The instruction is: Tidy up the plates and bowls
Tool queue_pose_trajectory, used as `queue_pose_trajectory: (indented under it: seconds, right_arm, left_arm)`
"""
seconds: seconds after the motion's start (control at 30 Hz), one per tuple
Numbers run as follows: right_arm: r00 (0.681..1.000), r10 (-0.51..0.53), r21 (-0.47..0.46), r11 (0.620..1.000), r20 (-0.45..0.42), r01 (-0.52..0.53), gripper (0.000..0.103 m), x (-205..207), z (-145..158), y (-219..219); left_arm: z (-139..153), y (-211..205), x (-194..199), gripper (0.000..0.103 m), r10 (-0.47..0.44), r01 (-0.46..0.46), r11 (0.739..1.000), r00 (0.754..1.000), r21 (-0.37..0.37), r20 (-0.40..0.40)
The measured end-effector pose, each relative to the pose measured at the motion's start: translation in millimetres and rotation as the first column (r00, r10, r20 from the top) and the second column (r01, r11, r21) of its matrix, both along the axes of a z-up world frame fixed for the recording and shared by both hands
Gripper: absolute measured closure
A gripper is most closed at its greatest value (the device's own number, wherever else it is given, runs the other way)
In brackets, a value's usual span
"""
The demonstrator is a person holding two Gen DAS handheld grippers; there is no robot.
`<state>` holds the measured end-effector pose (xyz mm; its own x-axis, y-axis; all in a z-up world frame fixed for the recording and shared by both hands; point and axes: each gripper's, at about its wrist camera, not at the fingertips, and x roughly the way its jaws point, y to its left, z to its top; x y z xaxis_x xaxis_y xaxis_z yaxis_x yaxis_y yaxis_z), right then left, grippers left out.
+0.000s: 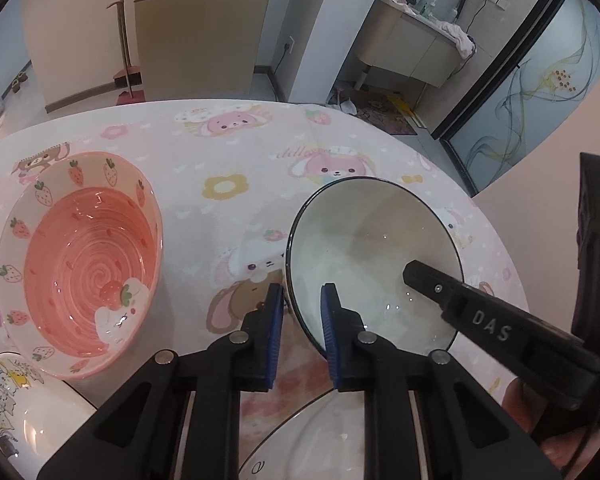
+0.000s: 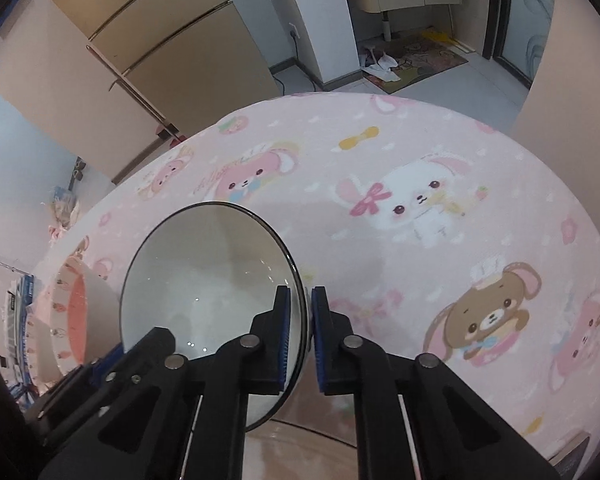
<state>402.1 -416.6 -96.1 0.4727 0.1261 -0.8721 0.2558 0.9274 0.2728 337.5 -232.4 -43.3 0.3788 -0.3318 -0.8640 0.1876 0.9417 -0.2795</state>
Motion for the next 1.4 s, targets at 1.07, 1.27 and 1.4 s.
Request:
queue_pose_trajectory:
  seconds: [1.07,1.27,1.4]
  right_arm:
    - [0.971,0.028,0.079,0.996,0.235,-0.048,0.09,-36.8,89.0,30.4]
    - [0.936,0.069,0.111,0.987,0.346,-0.114,0.088,-54.9,120.8,54.5]
    - [0.914,0.127,0.137,0.972,0.385,-0.193,0.087,-54.8,123.3,70.7]
  left_arm:
    - [78.5,25.3,-29.9,0.088,0.057,-0.071,0.995,0.977,0.066,0.207]
    - [112.9,56.3,-43.9,0.088,0.089,-0.099,0.995,0.956,0.022,0.28]
    - [126.7,77.5,-48.7,0.088,0.091,-0.099,0.995,0.946,0.01,0.311]
